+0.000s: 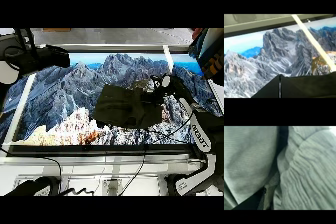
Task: Fold the clothes and pants, and hang the long-sleeved shirts on hangers.
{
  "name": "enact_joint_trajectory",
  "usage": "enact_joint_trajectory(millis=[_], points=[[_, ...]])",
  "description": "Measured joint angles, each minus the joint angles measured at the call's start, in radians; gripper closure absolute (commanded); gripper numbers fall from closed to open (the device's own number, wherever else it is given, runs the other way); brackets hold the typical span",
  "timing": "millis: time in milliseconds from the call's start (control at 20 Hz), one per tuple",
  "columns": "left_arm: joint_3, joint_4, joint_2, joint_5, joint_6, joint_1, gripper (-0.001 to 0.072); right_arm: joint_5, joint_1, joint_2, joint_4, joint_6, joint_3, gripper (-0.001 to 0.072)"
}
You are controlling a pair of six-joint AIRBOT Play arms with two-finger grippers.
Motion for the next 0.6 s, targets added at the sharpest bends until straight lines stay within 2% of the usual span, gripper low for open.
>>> enact_joint_trajectory(millis=[100,150,250,300,350,400,450,500,600], points=[[0.000,0.000,0.000,0.000,0.000,0.000,0.0691,0.000,-0.017,0.002,-0.014,-0.014,0.018,0.0532],[0.000,0.000,0.000,-0.002,0.000,0.000,0.0691,0.002,-0.034,0.005,-0.018,-0.032,0.031,0.0532],[0.000,0.000,0.000,-0.006,0.000,0.000,0.0691,0.020,-0.089,0.010,0.010,-0.090,0.063,0.0656],[0.000,0.000,0.000,-0.012,0.000,0.000,0.0691,0.036,-0.124,0.011,0.050,-0.124,0.073,0.0668],[0.000,0.000,0.000,-0.012,0.000,0.000,0.0691,0.060,-0.166,0.012,0.107,-0.175,0.076,0.0643],[0.000,0.000,0.000,-0.015,0.000,0.000,0.0691,0.088,-0.205,0.012,0.175,-0.223,0.069,0.0420],[0.000,0.000,0.000,-0.019,0.000,0.000,0.0691,0.117,-0.246,0.013,0.249,-0.269,0.051,0.0269],[0.000,0.000,0.000,-0.019,0.000,0.000,0.0691,0.140,-0.280,0.013,0.316,-0.302,0.023,0.0169],[0.000,0.000,0.000,-0.021,0.000,0.000,0.0691,0.160,-0.324,0.013,0.419,-0.346,-0.057,0.0085]])
